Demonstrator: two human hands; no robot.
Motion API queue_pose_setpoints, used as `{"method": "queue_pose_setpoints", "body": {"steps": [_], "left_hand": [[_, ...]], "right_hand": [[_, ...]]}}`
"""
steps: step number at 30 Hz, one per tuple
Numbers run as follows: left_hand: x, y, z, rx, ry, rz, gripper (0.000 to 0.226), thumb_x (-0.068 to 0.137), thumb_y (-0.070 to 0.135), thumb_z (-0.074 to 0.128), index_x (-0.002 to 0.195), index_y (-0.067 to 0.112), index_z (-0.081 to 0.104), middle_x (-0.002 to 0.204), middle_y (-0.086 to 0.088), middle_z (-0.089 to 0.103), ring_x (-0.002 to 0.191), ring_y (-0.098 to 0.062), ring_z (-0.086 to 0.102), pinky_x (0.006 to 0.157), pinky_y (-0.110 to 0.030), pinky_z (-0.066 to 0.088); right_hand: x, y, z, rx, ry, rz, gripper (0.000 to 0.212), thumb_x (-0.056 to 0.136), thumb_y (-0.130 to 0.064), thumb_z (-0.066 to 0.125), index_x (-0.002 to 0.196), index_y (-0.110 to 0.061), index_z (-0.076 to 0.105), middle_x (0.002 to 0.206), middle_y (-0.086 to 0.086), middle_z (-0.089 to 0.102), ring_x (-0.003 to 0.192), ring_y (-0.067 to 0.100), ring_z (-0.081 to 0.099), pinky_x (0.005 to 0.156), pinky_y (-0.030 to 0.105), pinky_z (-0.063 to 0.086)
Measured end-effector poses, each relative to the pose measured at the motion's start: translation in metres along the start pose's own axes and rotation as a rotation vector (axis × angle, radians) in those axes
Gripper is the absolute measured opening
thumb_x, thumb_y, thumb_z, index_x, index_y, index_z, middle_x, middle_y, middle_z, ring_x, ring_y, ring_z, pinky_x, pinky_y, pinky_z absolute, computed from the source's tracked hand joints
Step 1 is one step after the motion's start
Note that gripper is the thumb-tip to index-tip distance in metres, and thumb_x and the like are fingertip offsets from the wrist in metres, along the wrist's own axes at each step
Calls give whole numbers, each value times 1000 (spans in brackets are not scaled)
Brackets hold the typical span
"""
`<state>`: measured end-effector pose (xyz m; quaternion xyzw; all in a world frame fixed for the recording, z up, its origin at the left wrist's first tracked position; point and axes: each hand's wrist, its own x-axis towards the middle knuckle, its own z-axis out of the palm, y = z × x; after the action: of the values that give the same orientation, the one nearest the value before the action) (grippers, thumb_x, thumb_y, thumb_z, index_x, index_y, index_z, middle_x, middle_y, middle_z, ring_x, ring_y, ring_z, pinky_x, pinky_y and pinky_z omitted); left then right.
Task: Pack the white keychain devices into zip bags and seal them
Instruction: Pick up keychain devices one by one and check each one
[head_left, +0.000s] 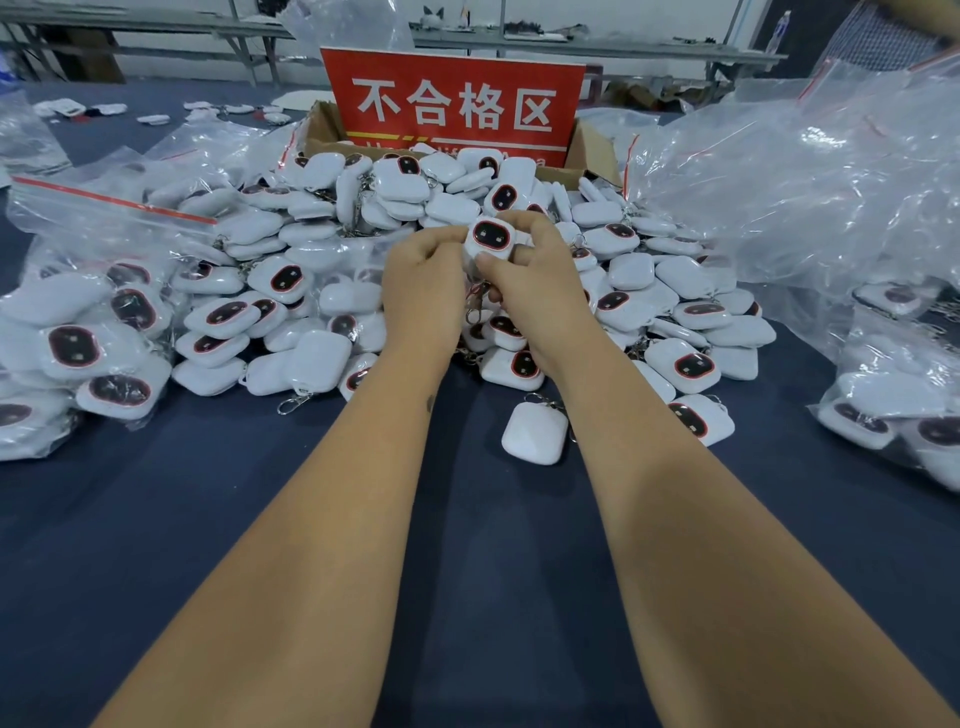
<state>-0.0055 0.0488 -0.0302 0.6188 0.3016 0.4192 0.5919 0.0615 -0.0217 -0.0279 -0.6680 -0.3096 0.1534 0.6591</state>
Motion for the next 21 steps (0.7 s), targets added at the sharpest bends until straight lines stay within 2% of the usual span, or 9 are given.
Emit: {"method": "queue_pose_setpoints", "body": {"steps": [2,4,6,9,11,14,16,18,21], "left_hand": [[-2,1,1,-42,-15,-10,28,85,9,51,63,21,65,66,4,62,68,-14,54,68,-33,46],[-2,0,1,-39,-23,-5,23,87,13,51,69,19,65,69,-2,57,69,-17,49,67,-34,42],[0,-2,2,-33,-22,-19,17,88,16,53,77,15,66,74,-3,58,72,-16,51,69,-35,45],[1,-2,1,-41,-39,-46,17,88,19,55,88,13,71,79,-1,65,75,-15,57,73,-34,49],[1,-3,1,-48,-41,-44,17,87,21,57,89,14,72,76,2,65,74,-13,58,71,-32,49],[1,-4,1,-40,-46,-27,15,87,22,57,77,22,68,66,10,63,68,-10,58,65,-27,48],[0,-4,1,-49,-51,-26,16,86,23,58,72,24,66,66,9,64,67,-11,59,64,-27,48],[0,-3,1,-49,-48,-17,21,85,23,58,66,25,65,67,6,64,68,-12,58,65,-29,47],[0,-3,1,-34,-44,-18,26,86,23,57,60,26,64,63,8,63,65,-11,56,63,-29,46]], "right_hand": [[-1,-1,-1,-3,-18,-11,32,88,-4,64,112,-24,54,87,2,70,69,6,60,58,14,47],[-3,-2,-2,0,-41,-20,32,88,0,63,110,-23,57,86,9,71,68,8,60,58,16,48],[-3,-3,-2,13,-64,-28,34,87,4,61,110,-20,59,90,18,72,68,12,61,57,19,49],[-3,-3,-2,35,-84,-33,35,86,7,61,107,-21,61,91,16,73,67,10,63,56,19,49],[-2,-3,-1,32,-85,-40,35,86,6,62,106,-24,61,93,21,72,69,12,64,60,23,52],[-3,-2,1,25,-71,-49,36,85,4,60,102,-28,63,94,27,69,73,20,60,69,34,52],[-2,-2,1,34,-46,-22,35,85,0,58,106,-27,65,83,18,67,70,15,58,65,28,50],[-1,-3,2,70,-26,16,31,89,-7,57,112,-24,68,83,5,65,69,10,58,62,21,47],[0,-2,2,87,-7,44,27,94,-11,55,118,-16,67,93,2,68,81,11,64,70,27,52]]}}
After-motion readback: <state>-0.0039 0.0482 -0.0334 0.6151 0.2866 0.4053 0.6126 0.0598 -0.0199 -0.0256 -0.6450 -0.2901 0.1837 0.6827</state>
